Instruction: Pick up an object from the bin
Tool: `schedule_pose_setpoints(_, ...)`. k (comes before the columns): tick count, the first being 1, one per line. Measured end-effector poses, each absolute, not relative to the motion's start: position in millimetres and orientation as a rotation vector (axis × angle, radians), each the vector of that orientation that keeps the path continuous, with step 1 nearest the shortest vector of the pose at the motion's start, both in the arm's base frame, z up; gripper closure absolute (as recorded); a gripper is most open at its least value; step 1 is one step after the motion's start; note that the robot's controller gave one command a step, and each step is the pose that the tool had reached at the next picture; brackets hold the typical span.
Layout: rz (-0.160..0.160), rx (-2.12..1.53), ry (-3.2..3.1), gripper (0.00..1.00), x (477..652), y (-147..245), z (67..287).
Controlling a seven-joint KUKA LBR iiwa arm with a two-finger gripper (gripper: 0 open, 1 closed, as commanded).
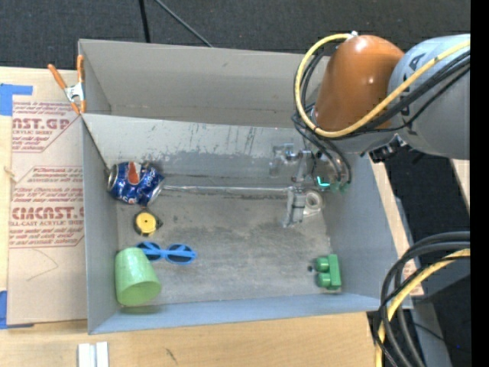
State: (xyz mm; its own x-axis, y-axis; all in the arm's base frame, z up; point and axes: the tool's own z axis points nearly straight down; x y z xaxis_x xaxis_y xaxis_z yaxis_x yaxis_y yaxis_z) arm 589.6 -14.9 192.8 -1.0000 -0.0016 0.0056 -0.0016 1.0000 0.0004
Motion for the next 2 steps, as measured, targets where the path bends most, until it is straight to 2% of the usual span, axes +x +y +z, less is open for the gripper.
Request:
schedule_pose_setpoints(1,0.002,0.346,-3.119,0.00,554.9,-129,129)
schedule_pose_setpoints(2,-0.005,0.398,-3.109,0.00,485.9,-143,95)
